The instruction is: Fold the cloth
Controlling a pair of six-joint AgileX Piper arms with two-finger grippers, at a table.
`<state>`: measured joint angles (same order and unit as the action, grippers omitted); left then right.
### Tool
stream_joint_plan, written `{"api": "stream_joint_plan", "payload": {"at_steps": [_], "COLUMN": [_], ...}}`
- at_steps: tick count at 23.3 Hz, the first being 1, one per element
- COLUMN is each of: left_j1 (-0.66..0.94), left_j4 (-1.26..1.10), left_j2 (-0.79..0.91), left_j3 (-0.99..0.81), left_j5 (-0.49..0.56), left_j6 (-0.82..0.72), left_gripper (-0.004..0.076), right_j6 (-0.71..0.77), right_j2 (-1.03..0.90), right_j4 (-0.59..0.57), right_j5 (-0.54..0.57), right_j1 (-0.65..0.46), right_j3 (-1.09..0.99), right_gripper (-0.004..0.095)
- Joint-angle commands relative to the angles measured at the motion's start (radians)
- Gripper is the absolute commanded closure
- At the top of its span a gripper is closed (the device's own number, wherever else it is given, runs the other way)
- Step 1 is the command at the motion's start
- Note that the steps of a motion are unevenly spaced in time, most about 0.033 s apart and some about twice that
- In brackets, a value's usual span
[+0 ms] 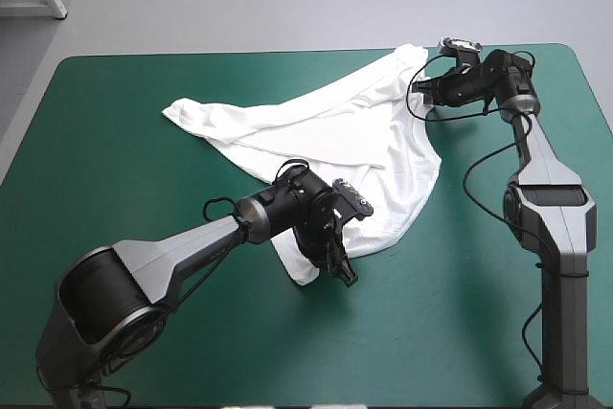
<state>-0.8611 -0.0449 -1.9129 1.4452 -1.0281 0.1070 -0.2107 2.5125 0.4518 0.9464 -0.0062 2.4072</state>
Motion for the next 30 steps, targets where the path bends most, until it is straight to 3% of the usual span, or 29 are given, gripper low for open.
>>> {"api": "stream_joint_plan", "payload": {"at_steps": [1, 3, 6, 14, 19, 26, 29, 30], "left_j1": [-0.011, -0.011, -0.011, -0.011, -0.011, -0.011, -0.011, -0.011], "left_j4": [-0.053, -0.041, 0.027, 0.268, 0.452, 0.907, 1.055, 1.072], "left_j2": [0.051, 0.079, 0.15, 0.447, 0.538, 0.58, 0.58, 0.58], "left_j3": [0.013, 0.015, 0.06, 0.305, 0.482, 0.688, 0.766, 0.812], "left_j5": [0.038, 0.074, 0.063, 0.009, -0.074, -0.159, -0.091, -0.016], "left_j6": [-0.019, -0.022, -0.06, -0.131, -0.146, -0.146, -0.146, -0.145], "left_gripper": [0.0704, 0.0704, 0.0704, 0.0704, 0.0704, 0.0704, 0.0704, 0.0704], "right_j6": [-0.002, -0.004, -0.002, 0.115, 0.132, 0.11, 0.072, 0.055], "right_j2": [-0.069, -0.087, -0.121, -0.231, -0.355, -0.576, -0.664, -0.699], "right_j4": [0.041, 0.116, 0.139, 0.101, 0.117, 0.113, 0.164, 0.2], "right_j5": [-0.048, -0.015, 0.039, 0.2, 0.22, 0.112, 0.034, -0.009], "right_j1": [0.001, -0.001, -0.001, -0.001, 0.002, 0.002, 0.002, 0.002], "right_j3": [0.034, 0.058, 0.157, 0.577, 0.624, 0.624, 0.624, 0.624], "right_gripper": [0.0923, 0.0925, 0.0925, 0.0925, 0.0925, 0.0925, 0.0925, 0.0925]}}
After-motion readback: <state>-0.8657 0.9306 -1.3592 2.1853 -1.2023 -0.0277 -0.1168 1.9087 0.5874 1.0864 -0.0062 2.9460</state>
